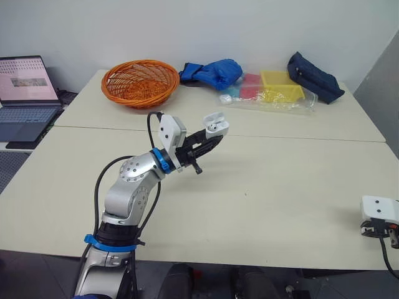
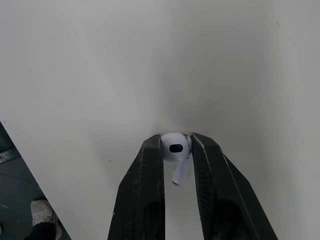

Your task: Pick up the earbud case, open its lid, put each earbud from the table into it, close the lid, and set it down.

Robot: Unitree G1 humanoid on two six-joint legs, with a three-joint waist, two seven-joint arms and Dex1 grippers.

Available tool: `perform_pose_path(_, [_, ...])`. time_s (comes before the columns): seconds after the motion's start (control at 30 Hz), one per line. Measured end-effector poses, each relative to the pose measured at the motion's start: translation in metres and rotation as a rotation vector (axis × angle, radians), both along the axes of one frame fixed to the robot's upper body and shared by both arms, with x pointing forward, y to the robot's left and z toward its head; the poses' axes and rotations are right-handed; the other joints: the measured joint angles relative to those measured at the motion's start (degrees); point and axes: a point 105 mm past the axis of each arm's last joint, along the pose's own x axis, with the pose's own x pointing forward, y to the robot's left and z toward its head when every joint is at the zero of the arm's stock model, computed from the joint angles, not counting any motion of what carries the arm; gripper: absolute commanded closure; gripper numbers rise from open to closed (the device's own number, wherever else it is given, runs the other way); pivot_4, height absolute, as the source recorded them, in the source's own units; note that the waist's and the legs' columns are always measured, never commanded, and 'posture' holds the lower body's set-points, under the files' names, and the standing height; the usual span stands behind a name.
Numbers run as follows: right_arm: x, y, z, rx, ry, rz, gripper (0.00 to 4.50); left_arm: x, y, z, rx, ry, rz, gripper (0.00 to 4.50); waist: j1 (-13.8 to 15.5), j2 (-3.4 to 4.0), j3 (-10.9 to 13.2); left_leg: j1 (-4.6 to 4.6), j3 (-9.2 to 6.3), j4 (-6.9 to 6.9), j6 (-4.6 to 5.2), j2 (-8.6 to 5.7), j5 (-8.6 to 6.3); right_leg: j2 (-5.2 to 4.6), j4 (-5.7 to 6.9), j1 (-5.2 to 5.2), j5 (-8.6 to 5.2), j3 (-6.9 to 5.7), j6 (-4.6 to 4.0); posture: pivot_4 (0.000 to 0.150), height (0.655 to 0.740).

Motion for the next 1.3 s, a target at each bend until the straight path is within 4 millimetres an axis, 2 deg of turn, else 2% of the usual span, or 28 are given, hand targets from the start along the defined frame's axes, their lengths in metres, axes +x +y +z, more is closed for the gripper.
perform_pose_path(0.17, [0.002,0.008,0.002,0.032,-0.004,0.011,4.08,0.0,0.0,0.0,0.001,-0.001,0.0,3.75,-0.07,0.0,0.0,0.0,0.0,-0.01,0.0,0.0,0.0,0.0,0.01,0.0,0.0,0.01,0.0,0.15,0.74])
perform_pose_path(0.2, [0.003,0.015,0.003,0.061,-0.005,0.004,4.08,0.0,0.001,0.0,0.001,-0.002,0.0,3.75,-0.1,0.0,0.0,0.01,0.0,-0.01,0.0,0.01,0.0,0.01,0.03,-0.01,0.0,0.01,0.0,0.15,0.74])
perform_pose_path(0.27, [0.013,0.048,0.013,0.199,-0.027,0.018,4.08,0.0,0.001,0.0,0.003,-0.003,0.002,3.75,-0.61,0.05,-0.02,0.01,0.03,-0.03,0.0,0.06,0.0,0.06,0.11,-0.11,0.01,0.08,-0.02,0.15,0.74])
perform_pose_path(0.33, [0.035,0.099,0.044,0.413,-0.112,0.048,4.08,0.0,-0.001,0.001,-0.002,-0.004,-0.006,3.75,-1.33,0.13,-0.03,0.06,-0.02,-0.04,-0.01,0.08,0.0,0.13,0.16,-0.16,0.11,0.21,-0.11,0.15,0.74])
perform_pose_path(0.37, [0.052,0.128,0.067,0.559,-0.202,0.054,4.08,0.0,0.0,0.001,-0.002,-0.01,-0.002,3.75,-1.78,0.07,0.0,0.17,-0.02,-0.05,-0.02,0.09,0.02,0.2,0.18,-0.13,0.16,0.22,-0.15,0.15,0.74])
perform_pose_path(0.43, [0.079,0.188,0.131,0.907,-0.413,0.09,4.08,0.002,-0.003,0.003,-0.015,-0.013,-0.008,3.75,-2.24,0.01,0.04,0.18,-0.21,-0.1,-0.07,0.05,0.08,0.31,0.17,-0.19,0.4,0.29,-0.27,0.15,0.74])
perform_pose_path(0.5, [0.08,0.221,0.173,1.097,-0.519,0.119,4.08,0.002,-0.008,0.005,-0.02,-0.024,-0.023,3.75,-1.92,0.03,0.03,0.11,-0.31,-0.15,-0.07,0.15,0.18,0.33,0.15,-0.18,0.39,0.06,-0.28,0.15,0.74])
perform_pose_path(0.57, [0.076,0.242,0.196,1.215,-0.598,0.116,4.08,0.004,-0.005,0.003,-0.019,-0.015,-0.011,3.75,-0.62,0.04,0.02,-0.06,-0.37,-0.13,-0.06,0.17,0.18,0.34,0.08,-0.21,0.34,-0.07,-0.32,0.15,0.74])
perform_pose_path(0.73, [0.084,0.256,0.188,1.28,-0.686,-0.01,4.08,0.01,-0.003,0.002,-0.025,0.001,0.002,3.75,0.48,0.04,0.02,-0.34,0.0,-0.1,-0.04,-0.04,0.15,-0.1,-0.09,-0.35,0.42,0.21,-0.16,0.15,0.74])
perform_pose_path(0.9, [0.087,0.275,0.194,1.359,-0.746,-0.036,4.08,0.01,-0.009,0.01,-0.039,-0.02,-0.02,3.75,0.32,0.04,0.02,-0.34,-0.06,-0.09,-0.02,-0.08,0.15,0.02,-0.1,-0.36,0.42,0.12,-0.09,0.15,0.74])
perform_pose_path(1.13, [0.094,0.276,0.193,1.372,-0.773,-0.048,4.08,0.008,-0.013,0.012,-0.045,-0.033,-0.044,3.75,-0.37,0.04,0.02,-0.19,-0.09,-0.11,0.01,0.06,0.18,0.18,0.03,-0.35,0.38,0.13,-0.1,0.15,0.74])
perform_pose_path(1.3, [0.096,0.287,0.182,1.378,-0.748,-0.045,4.08,0.009,-0.015,0.01,-0.051,-0.022,-0.049,3.75,-0.64,0.05,0.01,-0.18,-0.04,-0.12,0.01,0.05,0.18,0.18,0.01,-0.34,0.38,0.17,-0.09,0.15,0.74])
